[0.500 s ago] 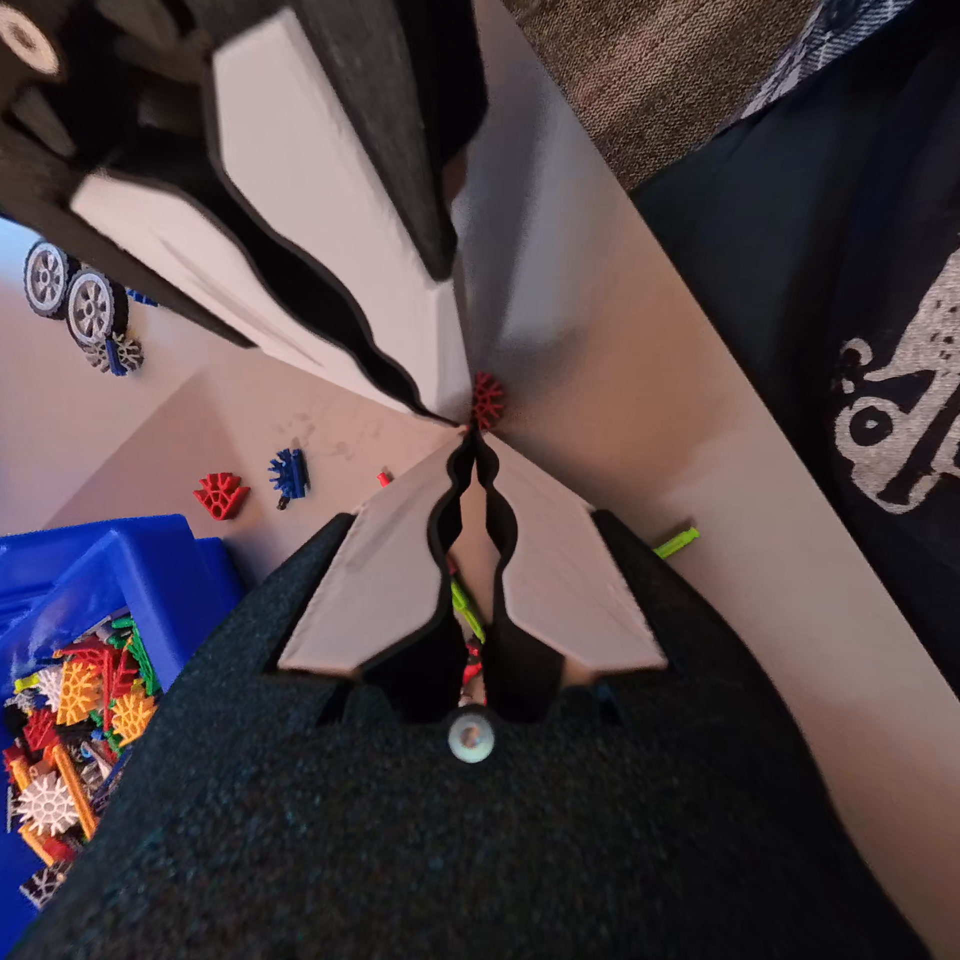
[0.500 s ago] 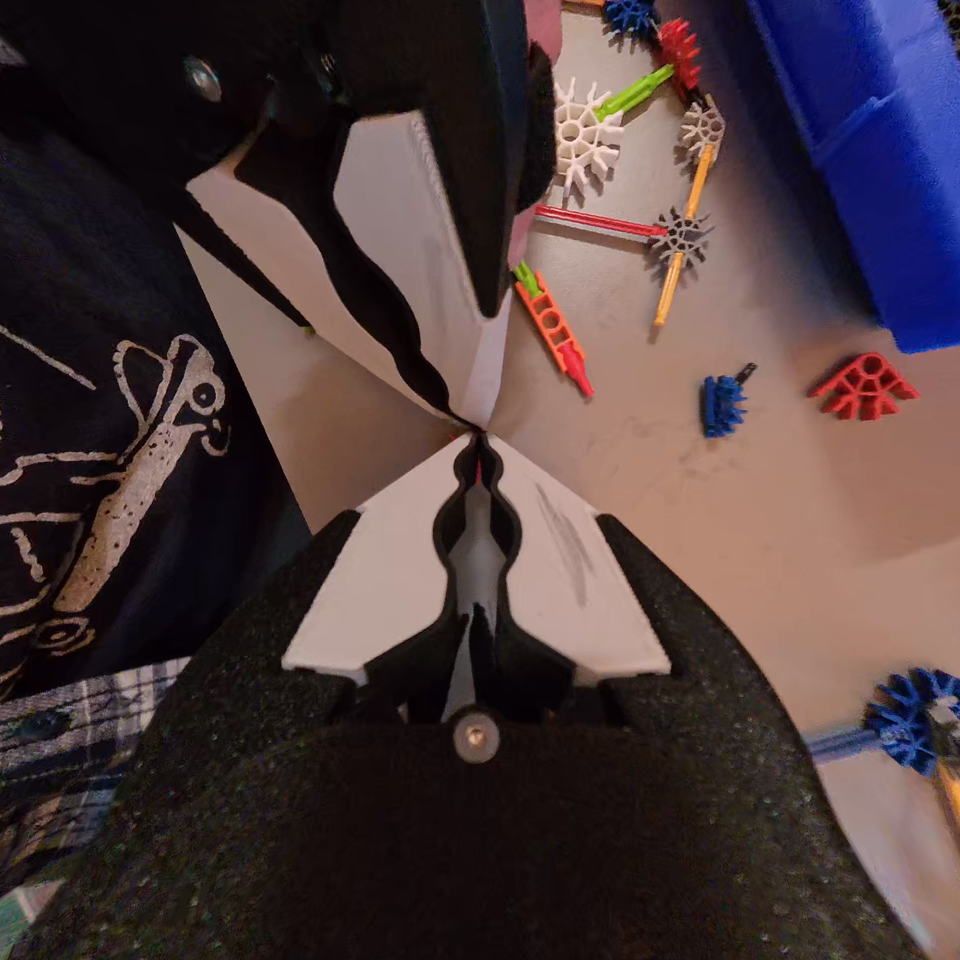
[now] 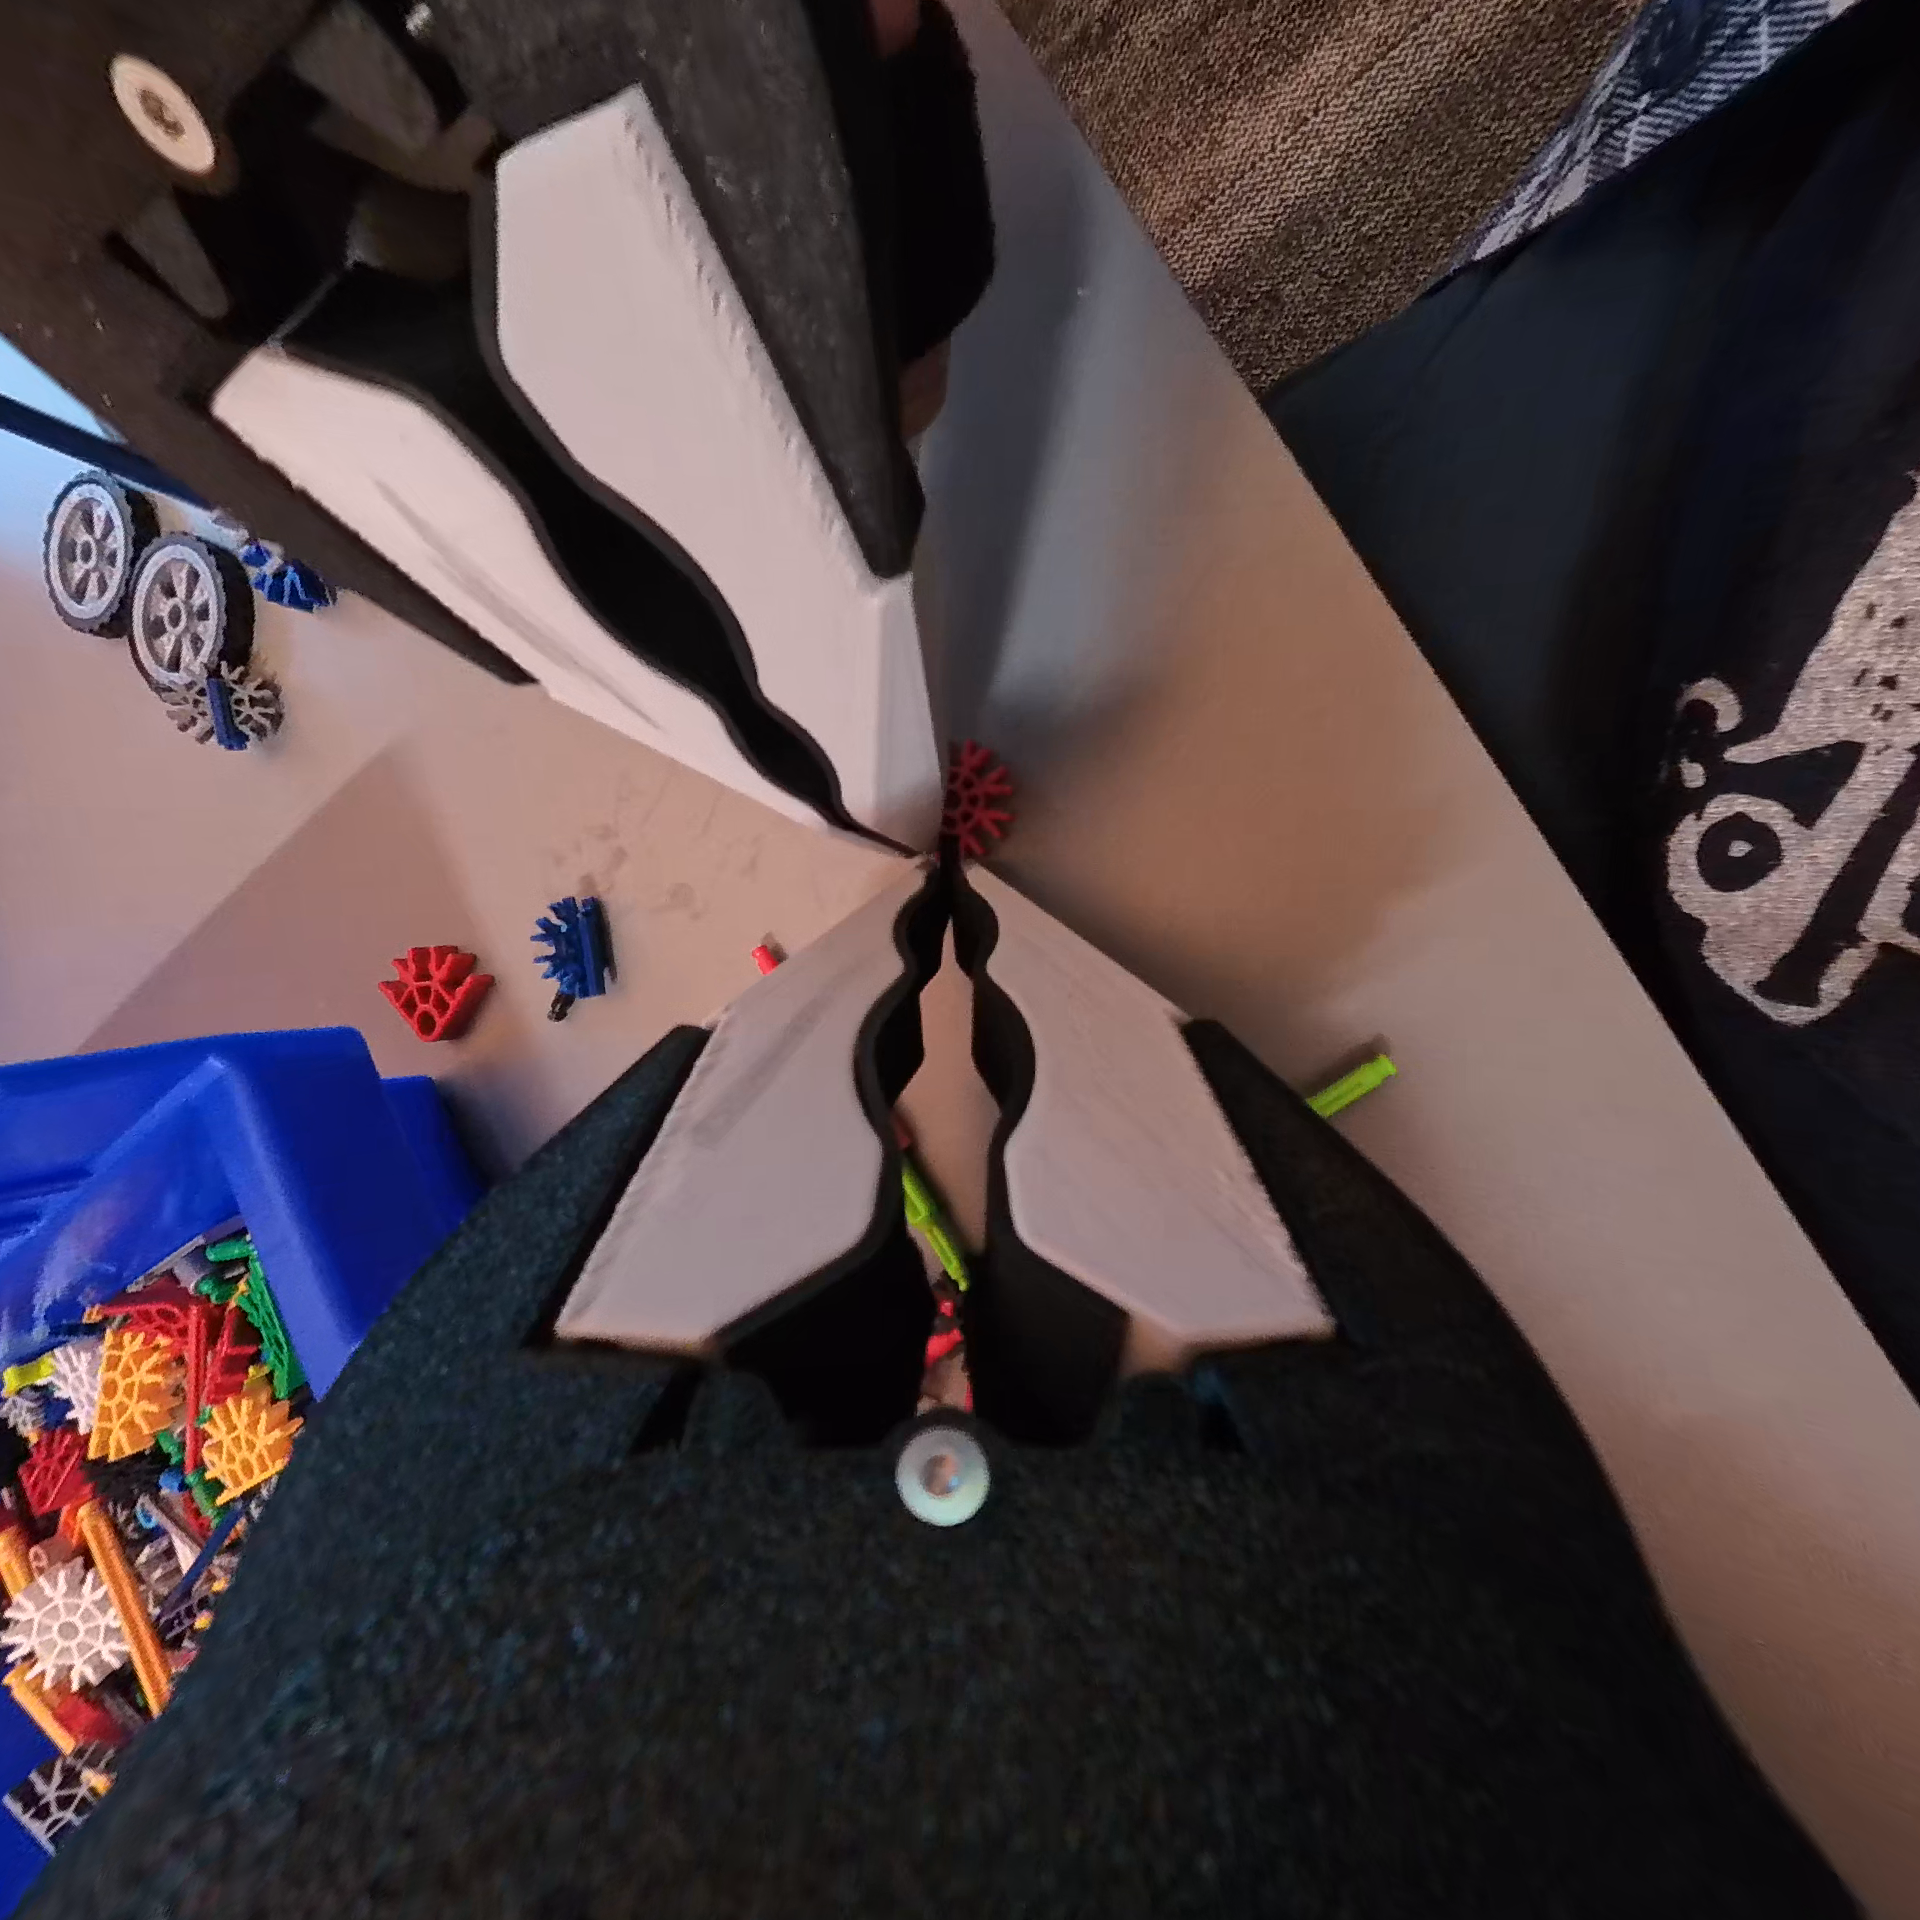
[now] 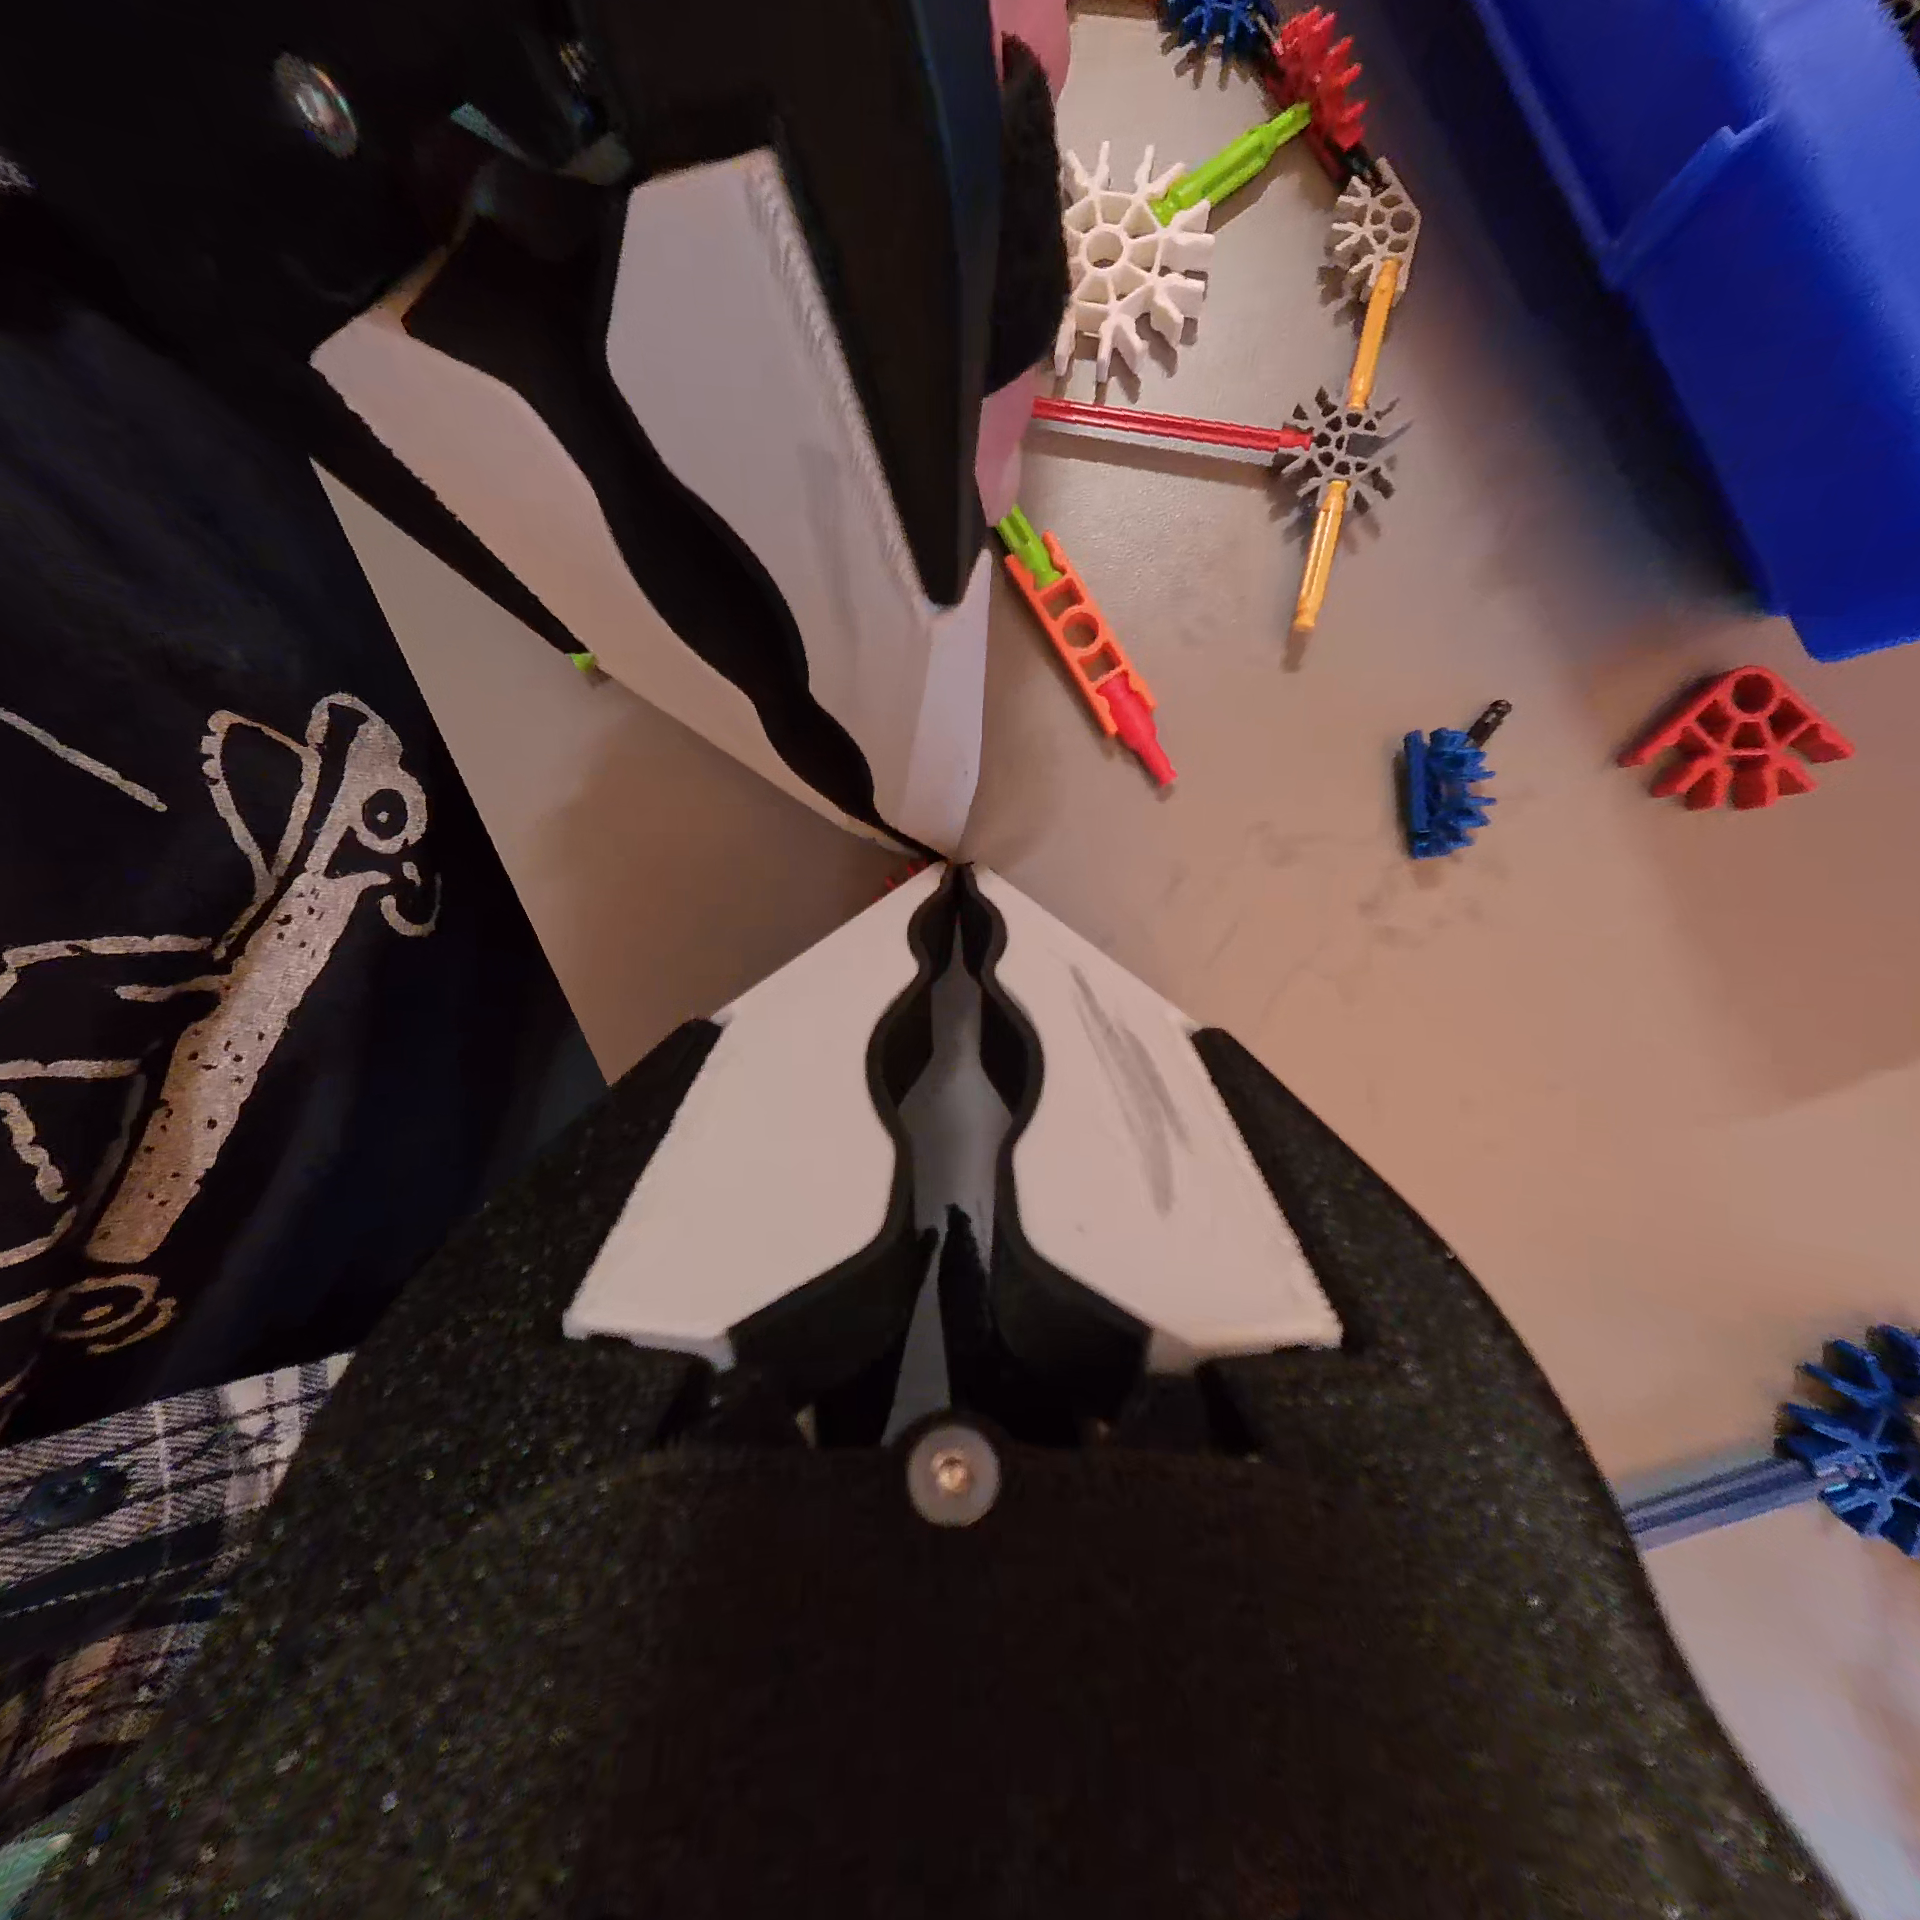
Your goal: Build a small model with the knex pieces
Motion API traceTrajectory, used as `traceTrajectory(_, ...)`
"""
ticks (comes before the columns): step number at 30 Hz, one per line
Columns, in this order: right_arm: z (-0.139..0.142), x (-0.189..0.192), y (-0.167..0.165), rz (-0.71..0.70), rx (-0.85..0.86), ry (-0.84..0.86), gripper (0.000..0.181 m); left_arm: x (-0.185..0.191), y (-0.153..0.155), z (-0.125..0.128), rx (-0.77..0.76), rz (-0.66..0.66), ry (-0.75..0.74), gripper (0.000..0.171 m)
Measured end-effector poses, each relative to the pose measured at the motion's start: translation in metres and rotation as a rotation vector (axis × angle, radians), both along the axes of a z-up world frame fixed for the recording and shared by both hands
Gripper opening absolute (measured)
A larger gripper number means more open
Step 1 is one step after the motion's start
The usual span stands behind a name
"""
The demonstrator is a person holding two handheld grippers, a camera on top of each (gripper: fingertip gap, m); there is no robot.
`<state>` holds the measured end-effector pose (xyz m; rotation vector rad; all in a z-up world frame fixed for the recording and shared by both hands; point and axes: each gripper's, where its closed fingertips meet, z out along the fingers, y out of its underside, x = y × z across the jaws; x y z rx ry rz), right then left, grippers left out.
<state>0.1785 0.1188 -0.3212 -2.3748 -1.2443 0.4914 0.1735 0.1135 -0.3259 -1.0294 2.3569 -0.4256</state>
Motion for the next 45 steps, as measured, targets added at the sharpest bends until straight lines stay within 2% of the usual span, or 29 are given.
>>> traceTrajectory(15,-0.001,-0.001,-0.002,-0.006,-0.008,-0.008,0.0,0.0,0.002,0.0,0.01,-0.005,0.002,0.0)
traceTrajectory(28,-0.004,0.001,-0.004,0.06,-0.041,-0.214,0.0,0.001,0.002,-0.001,-0.007,0.004,-0.023,0.0)
traceTrajectory(33,-0.003,0.002,-0.001,0.082,-0.059,-0.209,0.0,-0.001,0.002,0.001,-0.031,0.008,-0.022,0.0)
traceTrajectory(36,0.016,0.0,0.007,0.025,-0.033,-0.088,0.003,-0.006,0.0,0.005,-0.083,0.026,-0.018,0.002)
traceTrajectory(40,0.031,0.009,0.005,-0.002,0.02,-0.052,0.01,-0.017,0.005,0.014,-0.154,0.071,-0.016,0.012)
traceTrajectory(45,0.013,0.007,-0.008,0.028,0.019,-0.094,0.02,-0.026,0.022,0.041,-0.169,0.129,-0.069,0.012)
